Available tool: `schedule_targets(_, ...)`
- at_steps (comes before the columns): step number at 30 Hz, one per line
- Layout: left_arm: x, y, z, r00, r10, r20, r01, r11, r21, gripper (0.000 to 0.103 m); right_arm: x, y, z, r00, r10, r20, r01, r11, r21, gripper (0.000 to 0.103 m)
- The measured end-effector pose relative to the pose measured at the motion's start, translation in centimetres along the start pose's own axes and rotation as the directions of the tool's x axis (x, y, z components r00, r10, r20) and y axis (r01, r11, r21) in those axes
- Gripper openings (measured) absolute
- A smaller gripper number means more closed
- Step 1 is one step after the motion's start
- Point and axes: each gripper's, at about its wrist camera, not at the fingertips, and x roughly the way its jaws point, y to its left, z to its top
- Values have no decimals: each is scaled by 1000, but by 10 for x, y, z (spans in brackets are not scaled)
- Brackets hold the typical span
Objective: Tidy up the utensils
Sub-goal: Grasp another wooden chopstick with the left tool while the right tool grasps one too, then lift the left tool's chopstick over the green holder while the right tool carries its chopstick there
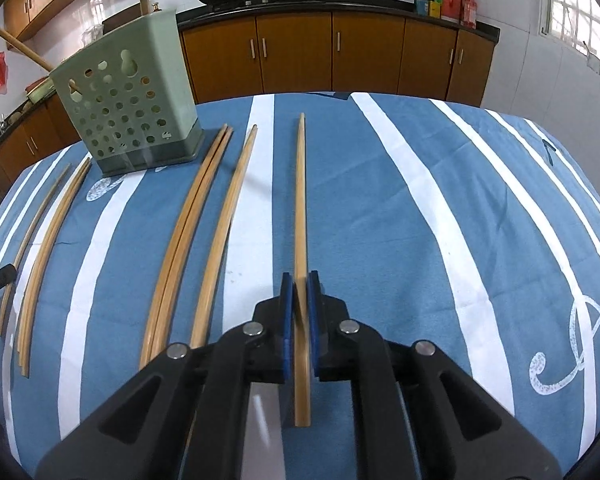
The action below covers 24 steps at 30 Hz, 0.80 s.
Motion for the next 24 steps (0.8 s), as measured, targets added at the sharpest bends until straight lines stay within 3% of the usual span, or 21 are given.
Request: schedule_targets(24,-1,6,-2,999,-32,3,32,999,-31,8,0,0,0,1000,-9,-1,9,1000,-8,10)
